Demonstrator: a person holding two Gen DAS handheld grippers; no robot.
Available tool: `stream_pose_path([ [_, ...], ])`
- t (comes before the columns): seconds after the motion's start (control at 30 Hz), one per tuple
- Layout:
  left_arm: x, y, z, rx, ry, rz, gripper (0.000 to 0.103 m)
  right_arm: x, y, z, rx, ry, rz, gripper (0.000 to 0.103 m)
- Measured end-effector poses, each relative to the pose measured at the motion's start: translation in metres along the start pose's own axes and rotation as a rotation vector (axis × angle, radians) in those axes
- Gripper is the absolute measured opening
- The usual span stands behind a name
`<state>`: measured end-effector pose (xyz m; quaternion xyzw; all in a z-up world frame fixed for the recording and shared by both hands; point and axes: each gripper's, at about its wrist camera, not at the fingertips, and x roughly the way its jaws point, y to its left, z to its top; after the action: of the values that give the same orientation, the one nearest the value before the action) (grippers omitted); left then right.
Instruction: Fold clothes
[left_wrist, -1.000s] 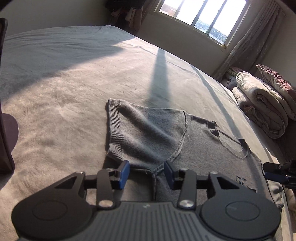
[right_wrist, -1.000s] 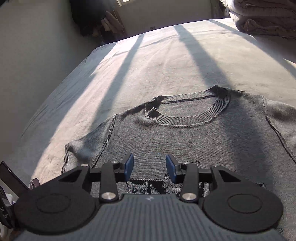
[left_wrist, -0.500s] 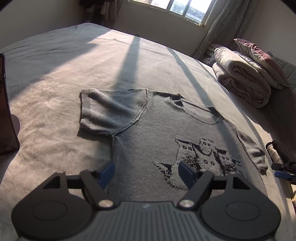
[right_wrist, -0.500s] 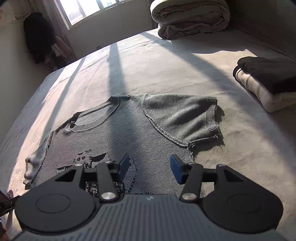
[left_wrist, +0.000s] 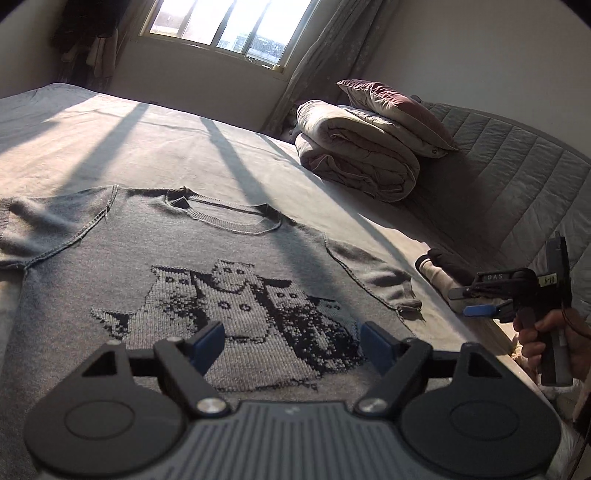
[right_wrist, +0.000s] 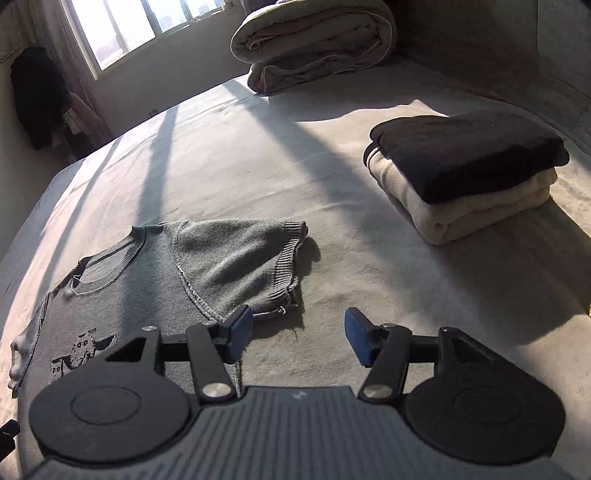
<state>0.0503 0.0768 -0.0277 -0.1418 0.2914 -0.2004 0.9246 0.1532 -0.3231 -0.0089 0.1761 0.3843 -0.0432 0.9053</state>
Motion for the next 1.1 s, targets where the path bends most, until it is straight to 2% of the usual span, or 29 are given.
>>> stream_pose_path([
  [0.17,0.016,0.002,-0.006,0.028,0.011,0.003,0.081,0.044,-0.013,0.016,0.095,0.046,0.078,0.06],
  [0.3,0.024,0.019,-0.003,-0.061,0.009,-0.015,0.081,0.081,-0.033,0.024,0.27,0.099,0.181,0.06],
  [0.37,0.03,0.028,-0.005,-0.107,0.004,-0.026,0.081,0.092,-0.042,0.026,0.331,0.089,0.229,0.06],
  [0.5,0.041,0.039,-0.008,-0.144,0.003,0.0,0.081,0.109,-0.057,0.032,0.447,0.065,0.359,0.06],
  [0.63,0.047,0.038,-0.012,-0.14,0.008,0.0,0.08,0.126,-0.069,0.037,0.575,0.057,0.464,0.06],
  [0.73,0.048,0.035,-0.014,-0.109,0.003,0.009,0.08,0.134,-0.075,0.041,0.662,0.048,0.497,0.06],
  [0.83,0.049,0.034,-0.015,-0.104,0.001,0.007,0.08,0.135,-0.075,0.045,0.692,0.032,0.49,0.059],
  [0.93,0.05,0.036,-0.015,-0.112,0.004,0.006,0.08,0.135,-0.073,0.048,0.689,0.033,0.437,0.045],
  [1.0,0.05,0.037,-0.014,-0.118,0.005,0.004,0.08,0.134,-0.07,0.048,0.664,0.033,0.386,0.025],
  [1.07,0.05,0.037,-0.014,-0.119,0.005,0.003,0.08,0.13,-0.065,0.047,0.616,0.021,0.331,0.012],
  [1.1,0.049,0.037,-0.015,-0.118,0.003,0.003,0.08,0.127,-0.061,0.047,0.579,0.003,0.302,0.011],
])
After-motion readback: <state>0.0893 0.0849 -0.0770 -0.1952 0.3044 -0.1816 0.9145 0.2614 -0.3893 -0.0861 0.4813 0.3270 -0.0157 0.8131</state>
